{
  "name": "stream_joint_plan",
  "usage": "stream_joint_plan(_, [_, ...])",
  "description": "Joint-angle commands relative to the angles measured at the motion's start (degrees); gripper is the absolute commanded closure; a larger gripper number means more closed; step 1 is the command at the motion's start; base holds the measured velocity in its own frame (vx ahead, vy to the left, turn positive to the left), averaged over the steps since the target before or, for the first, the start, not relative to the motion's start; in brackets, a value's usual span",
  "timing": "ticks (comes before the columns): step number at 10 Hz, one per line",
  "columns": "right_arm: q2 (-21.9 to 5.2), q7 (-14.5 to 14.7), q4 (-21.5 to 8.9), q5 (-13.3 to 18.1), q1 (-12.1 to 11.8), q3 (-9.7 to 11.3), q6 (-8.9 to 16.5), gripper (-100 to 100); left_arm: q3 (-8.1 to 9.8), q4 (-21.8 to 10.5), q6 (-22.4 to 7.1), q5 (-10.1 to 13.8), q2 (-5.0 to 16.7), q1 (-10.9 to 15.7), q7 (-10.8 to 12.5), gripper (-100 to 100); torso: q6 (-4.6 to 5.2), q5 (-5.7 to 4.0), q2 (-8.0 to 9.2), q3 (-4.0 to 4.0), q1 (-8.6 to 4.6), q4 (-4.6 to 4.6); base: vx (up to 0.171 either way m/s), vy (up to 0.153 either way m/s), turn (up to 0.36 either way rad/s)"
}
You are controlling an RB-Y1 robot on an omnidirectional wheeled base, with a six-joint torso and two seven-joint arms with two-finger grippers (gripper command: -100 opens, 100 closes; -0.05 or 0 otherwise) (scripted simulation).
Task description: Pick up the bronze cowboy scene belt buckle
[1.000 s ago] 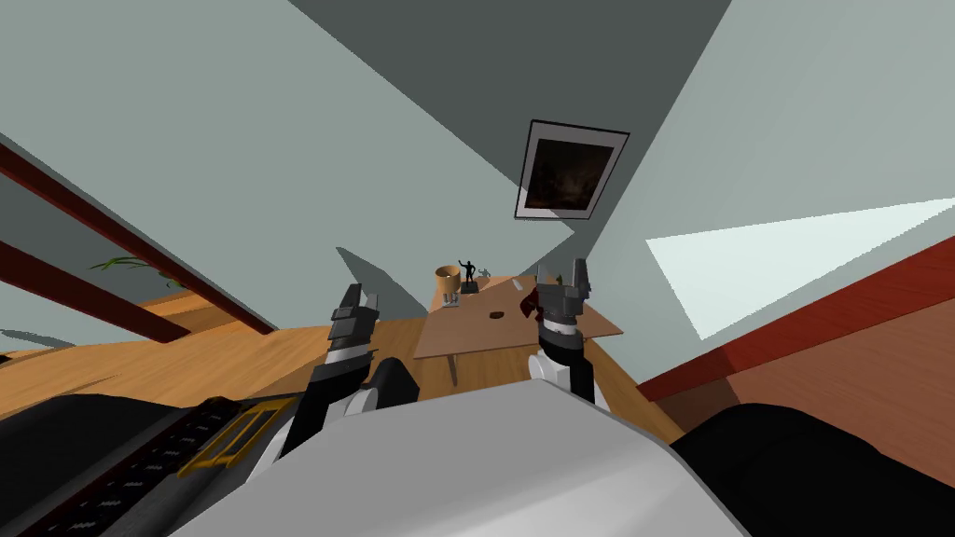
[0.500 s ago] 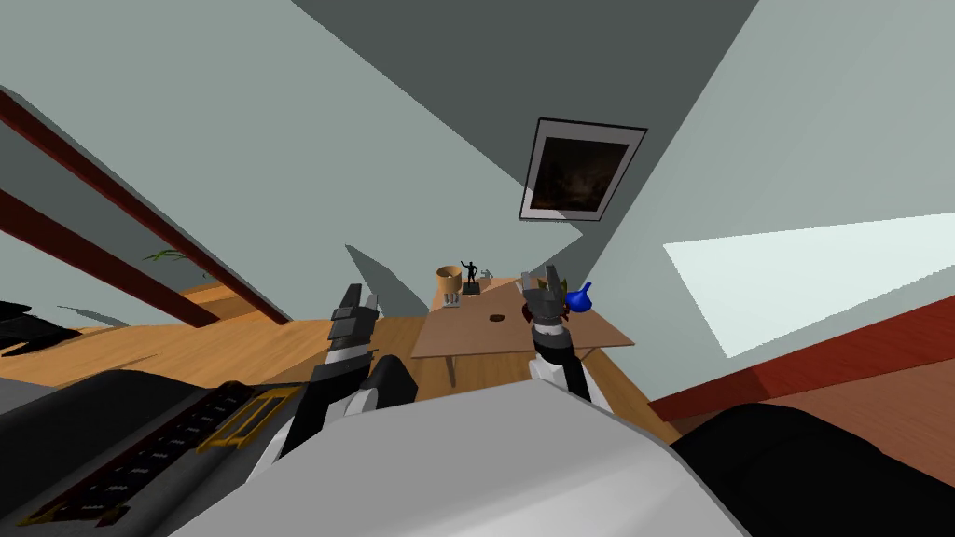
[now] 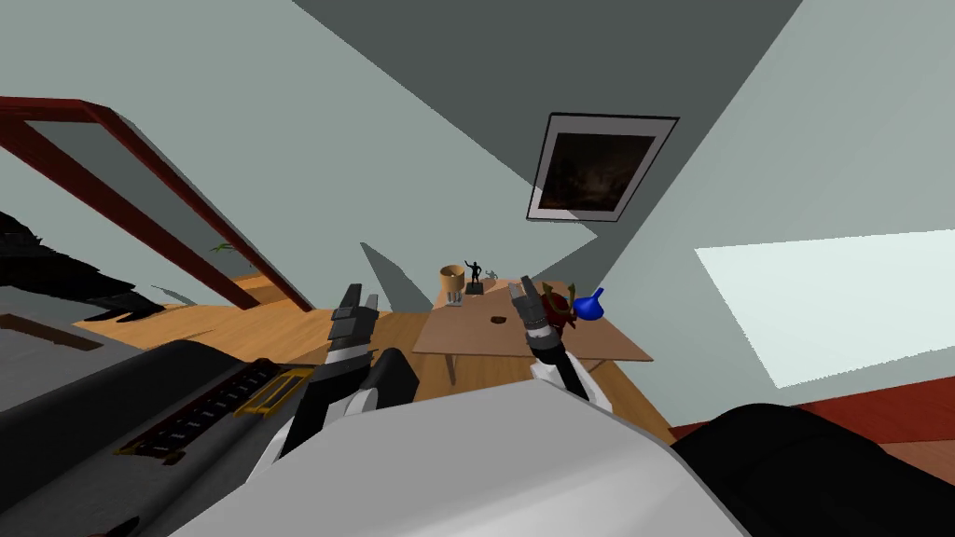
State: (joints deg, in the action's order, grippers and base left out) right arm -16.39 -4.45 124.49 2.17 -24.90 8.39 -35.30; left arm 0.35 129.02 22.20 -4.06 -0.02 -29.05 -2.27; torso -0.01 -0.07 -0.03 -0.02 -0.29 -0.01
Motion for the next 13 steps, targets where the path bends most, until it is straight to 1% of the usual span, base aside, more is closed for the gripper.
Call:
stream_joint_plan(1, [-2.9, 0.9, -2.9, 1.7, 0.7, 2.1, 0.2, -100, 0.00, 0.0, 0.0, 0.0, 0.0, 0.0, 0.0, 0, 0.00, 0.00, 0.00, 0.00, 0.00, 0.00, -0.010, -0.095, 0.292])
stream_joint_plan(2, [-3.5, 0.9, -3.4, 1.7, 0.7, 2.1, 0.2, -100, 0.00, 0.0, 0.0, 0.0, 0.0, 0.0, 0.0, 0, -0.01, -0.01, 0.00, 0.00, -0.08, 0.00, -0.004, -0.088, 0.112])
stream_joint_plan(3, [-5.8, 1.3, -5.8, 2.7, 1.3, 3.3, 0.4, -100, 0.01, 0.0, 0.0, 0.0, 0.0, 0.0, 0.0, 0, 0.04, -0.01, -0.01, -0.01, -0.05, 0.00, -0.017, -0.074, 0.154])
stream_joint_plan(4, [-7.6, 1.7, -7.5, 3.8, 1.9, 4.5, 0.6, -100, 0.00, 0.0, 0.0, 0.0, 0.0, 0.0, 0.0, 0, 0.01, 0.00, 0.01, 0.00, -0.02, 0.00, -0.016, -0.083, 0.328])
stream_joint_plan(5, [-8.2, 1.7, -8.3, 3.8, 1.9, 4.5, 0.6, -100, 0.00, 0.0, 0.0, 0.0, 0.0, 0.0, 0.0, 0, 0.00, 0.00, 0.02, 0.01, -0.03, 0.00, -0.011, -0.070, 0.175])
stream_joint_plan(6, [-10.4, 2.1, -9.8, 4.9, 2.5, 5.8, 0.9, -100, 0.00, 0.0, 0.0, 0.0, 0.0, 0.0, 0.0, 0, 0.03, 0.00, -0.01, -0.01, 0.01, 0.00, -0.017, -0.066, 0.272])
stream_joint_plan(7, [-10.6, 2.1, -10.9, 4.9, 2.5, 5.8, 0.9, -100, 0.00, 0.0, 0.0, 0.0, 0.0, 0.0, 0.0, 0, 0.00, 0.01, -0.02, -0.01, 0.02, 0.00, -0.021, -0.054, 0.105])
stream_joint_plan(8, [-12.8, 2.6, -12.9, 6.0, 3.2, 7.2, 1.1, -100, 0.01, 0.0, 0.0, 0.0, 0.0, 0.0, 0.0, 0, 0.06, 0.01, 0.01, 0.00, 0.07, 0.00, -0.031, -0.050, 0.239])
stream_joint_plan(9, [-12.9, 2.6, -13.6, 6.0, 3.2, 7.2, 1.1, -100, 0.00, 0.0, 0.0, 0.0, 0.0, 0.0, 0.0, 0, 0.00, 0.02, 0.03, 0.02, 0.07, 0.01, -0.029, -0.046, 0.128])
stream_joint_plan(10, [-15.1, 3.0, -16.0, 7.2, 3.8, 8.5, 1.3, -100, 0.01, 0.0, 0.0, 0.0, 0.0, 0.0, 0.0, 0, 0.05, 0.02, 0.03, 0.02, 0.11, 0.01, -0.039, -0.048, 0.208])
stream_joint_plan(11, [-16.9, 3.4, -17.7, 8.4, 4.5, 9.9, 1.5, -100, 0.00, 0.0, 0.0, 0.0, 0.0, 0.0, 0.0, 0, 0.01, 0.02, 0.05, 0.03, 0.09, 0.01, -0.047, -0.078, 0.397])
stream_joint_plan(12, [-17.3, 3.4, -19.3, 8.4, 4.5, 9.9, 1.5, -100, 0.00, 0.0, 0.0, 0.0, 0.0, 0.0, 0.0, 0, 0.00, 0.00, 0.07, 0.04, 0.00, 0.02, -0.036, -0.064, 0.177])
stream_joint_plan(13, [-19.5, 3.9, -22.0, 9.6, 5.1, 11.3, 1.7, -100, 0.01, 0.0, 0.0, 0.0, 0.0, 0.0, 0.0, 0, 0.06, 0.00, 0.05, 0.03, 0.03, 0.02, -0.049, -0.047, 0.315])
